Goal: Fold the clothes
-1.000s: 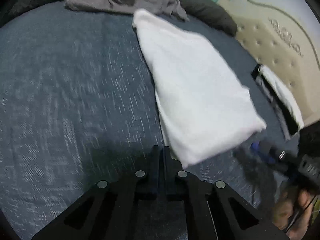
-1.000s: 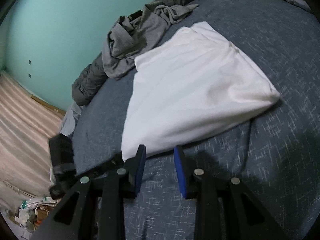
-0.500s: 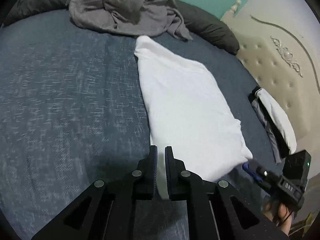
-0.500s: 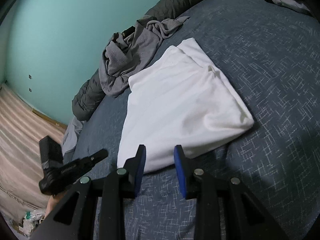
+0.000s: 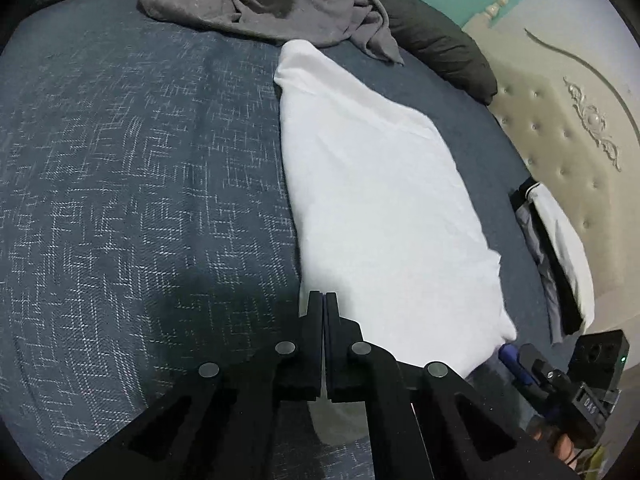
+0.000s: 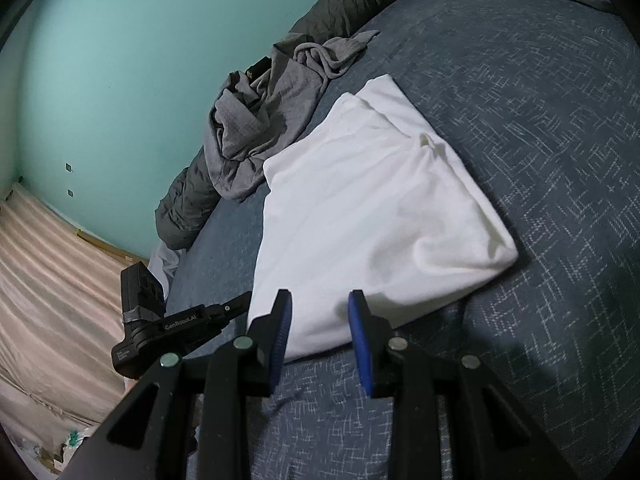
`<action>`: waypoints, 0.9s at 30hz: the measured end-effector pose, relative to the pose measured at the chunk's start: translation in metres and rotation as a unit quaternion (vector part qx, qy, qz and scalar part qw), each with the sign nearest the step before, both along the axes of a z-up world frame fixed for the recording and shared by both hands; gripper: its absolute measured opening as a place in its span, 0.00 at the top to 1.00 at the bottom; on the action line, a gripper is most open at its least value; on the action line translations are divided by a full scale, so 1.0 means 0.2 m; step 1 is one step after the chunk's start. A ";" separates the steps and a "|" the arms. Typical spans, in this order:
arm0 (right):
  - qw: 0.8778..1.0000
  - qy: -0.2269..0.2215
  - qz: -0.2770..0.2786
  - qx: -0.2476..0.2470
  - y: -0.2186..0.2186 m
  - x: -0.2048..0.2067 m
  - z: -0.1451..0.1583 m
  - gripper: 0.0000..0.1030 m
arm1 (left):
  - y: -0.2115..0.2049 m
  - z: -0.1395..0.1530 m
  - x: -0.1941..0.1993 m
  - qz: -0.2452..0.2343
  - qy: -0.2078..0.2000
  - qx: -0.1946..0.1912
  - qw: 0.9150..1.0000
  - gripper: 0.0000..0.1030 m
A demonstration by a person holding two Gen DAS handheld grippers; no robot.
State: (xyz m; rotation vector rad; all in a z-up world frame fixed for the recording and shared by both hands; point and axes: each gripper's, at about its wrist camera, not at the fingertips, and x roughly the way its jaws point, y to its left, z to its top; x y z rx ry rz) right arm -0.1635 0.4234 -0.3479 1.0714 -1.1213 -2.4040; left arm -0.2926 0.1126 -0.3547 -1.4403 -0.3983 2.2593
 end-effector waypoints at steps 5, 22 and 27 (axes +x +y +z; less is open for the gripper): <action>1.000 -0.001 -0.002 -0.004 0.00 0.00 0.00 0.72 | -0.05 0.07 0.00 0.018 0.020 0.001 1.000 1.00; 1.000 -0.007 0.001 -0.012 0.00 -0.01 -0.02 0.72 | 0.00 -0.03 -0.09 0.017 -0.019 0.006 1.000 0.90; 1.000 -0.009 -0.002 -0.014 0.00 -0.01 -0.03 0.72 | 0.01 -0.02 -0.09 0.009 -0.014 0.009 1.000 0.96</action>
